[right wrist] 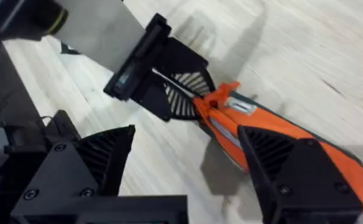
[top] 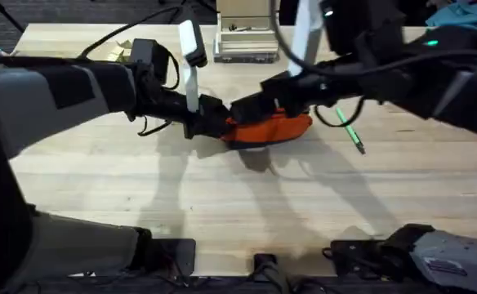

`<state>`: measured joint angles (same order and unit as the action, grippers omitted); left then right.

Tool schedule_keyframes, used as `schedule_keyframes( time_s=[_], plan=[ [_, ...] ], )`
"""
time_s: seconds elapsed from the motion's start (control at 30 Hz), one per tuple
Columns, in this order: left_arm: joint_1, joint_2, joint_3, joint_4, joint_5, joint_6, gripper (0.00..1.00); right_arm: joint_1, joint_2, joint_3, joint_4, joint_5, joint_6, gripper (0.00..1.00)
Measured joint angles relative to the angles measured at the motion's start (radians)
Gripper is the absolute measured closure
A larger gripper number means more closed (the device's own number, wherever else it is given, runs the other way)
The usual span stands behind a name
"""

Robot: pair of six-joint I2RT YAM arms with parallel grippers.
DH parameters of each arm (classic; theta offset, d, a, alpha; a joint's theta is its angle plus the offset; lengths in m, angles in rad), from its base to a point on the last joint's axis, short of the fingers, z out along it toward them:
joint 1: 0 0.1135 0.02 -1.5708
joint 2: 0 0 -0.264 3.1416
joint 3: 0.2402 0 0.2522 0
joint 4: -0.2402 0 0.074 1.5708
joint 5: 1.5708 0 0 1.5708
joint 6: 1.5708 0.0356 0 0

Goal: Unzip the bag, pick up the pens from the table one at a time and place them inside, then zip the bag closed.

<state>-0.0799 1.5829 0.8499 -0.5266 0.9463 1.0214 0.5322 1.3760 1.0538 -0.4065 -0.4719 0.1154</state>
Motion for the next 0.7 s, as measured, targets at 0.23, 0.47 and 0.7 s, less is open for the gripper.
schedule_keyframes(
  time_s=[0.23, 0.47, 0.7],
  plan=[
    [0.0, 0.0, 0.0, 0.0, 0.0, 0.0, 0.958, -0.064, -0.077, 0.0, -0.111, 0.0, -0.062, 0.004],
    [0.0, 0.0, 0.0, 0.0, 0.004, 0.001, 0.544, -0.086, -0.11, 0.0, -0.172, 0.045, -0.102, 0.004],
    [0.0, 0.0, 0.0, -0.001, 0.005, -0.003, 0.008, -0.086, -0.111, 0.0, -0.174, 0.073, -0.122, 0.004]
  ],
)
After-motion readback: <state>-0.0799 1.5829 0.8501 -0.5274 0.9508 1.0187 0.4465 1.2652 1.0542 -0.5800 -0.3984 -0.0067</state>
